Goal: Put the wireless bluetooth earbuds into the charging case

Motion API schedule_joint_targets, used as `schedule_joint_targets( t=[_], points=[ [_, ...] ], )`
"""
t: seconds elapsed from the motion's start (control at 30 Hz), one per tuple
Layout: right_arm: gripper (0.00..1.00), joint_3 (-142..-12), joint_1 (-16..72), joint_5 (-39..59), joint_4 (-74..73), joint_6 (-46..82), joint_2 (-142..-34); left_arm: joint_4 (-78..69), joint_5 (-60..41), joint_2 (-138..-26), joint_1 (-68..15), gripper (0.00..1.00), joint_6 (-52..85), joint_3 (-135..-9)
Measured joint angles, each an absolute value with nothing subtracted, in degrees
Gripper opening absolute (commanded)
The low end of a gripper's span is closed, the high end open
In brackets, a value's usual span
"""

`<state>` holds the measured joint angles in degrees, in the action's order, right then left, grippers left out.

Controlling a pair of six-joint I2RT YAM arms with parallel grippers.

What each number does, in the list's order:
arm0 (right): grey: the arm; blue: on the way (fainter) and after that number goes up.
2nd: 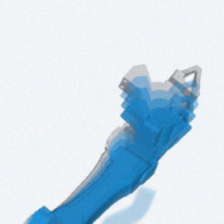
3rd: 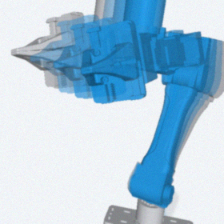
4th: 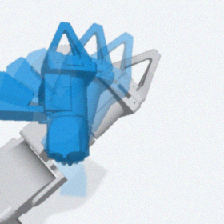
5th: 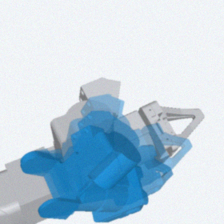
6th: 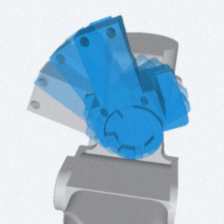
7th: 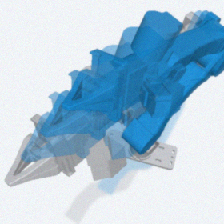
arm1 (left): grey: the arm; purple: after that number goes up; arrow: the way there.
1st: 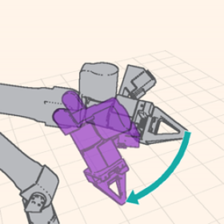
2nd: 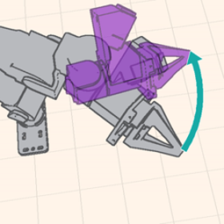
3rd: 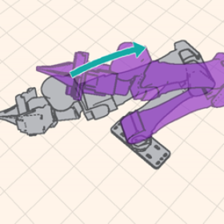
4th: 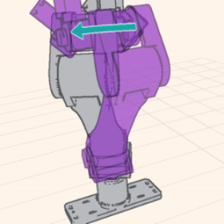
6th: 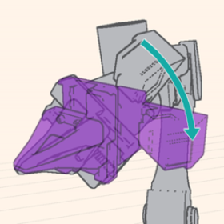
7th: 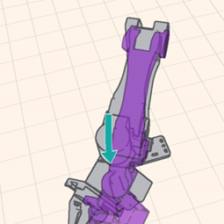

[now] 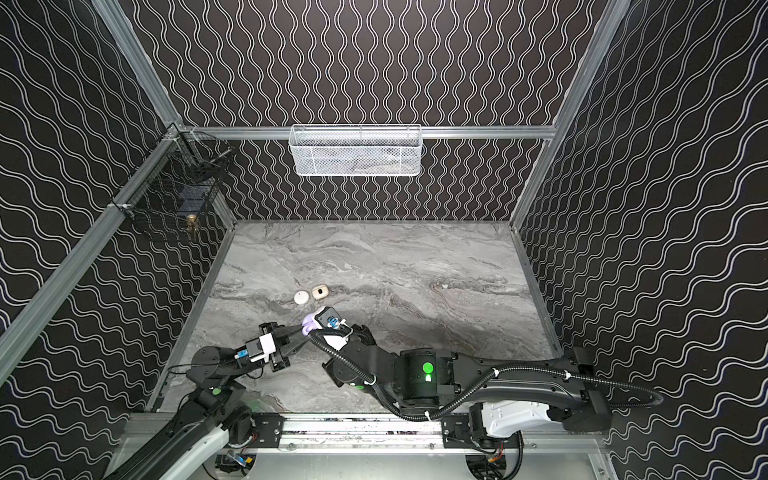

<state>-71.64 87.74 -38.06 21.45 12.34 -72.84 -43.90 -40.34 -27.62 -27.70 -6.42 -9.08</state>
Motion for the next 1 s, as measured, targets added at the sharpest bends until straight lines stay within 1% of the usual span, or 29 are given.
schedule_joint_targets(
  t=[0.33, 0.53, 1.0],
  points=[
    [0.00, -78.43, 87.74, -40.62, 26.33, 12.91, -78.37, -43.83, -38.79, -27.46, -27.90, 0.00, -7.53, -9.08],
    [0.00, -78.85, 87.74, -41.91, 29.45, 14.17, -78.46, -43.83, -38.54, -27.59, -28.05, 0.00, -7.64, -9.04],
    [0.00, -81.58, 87.07, -41.32, 32.18, 14.48, -81.25, -43.64, -38.13, -28.03, -28.32, 0.00, -7.86, -9.02]
  ],
)
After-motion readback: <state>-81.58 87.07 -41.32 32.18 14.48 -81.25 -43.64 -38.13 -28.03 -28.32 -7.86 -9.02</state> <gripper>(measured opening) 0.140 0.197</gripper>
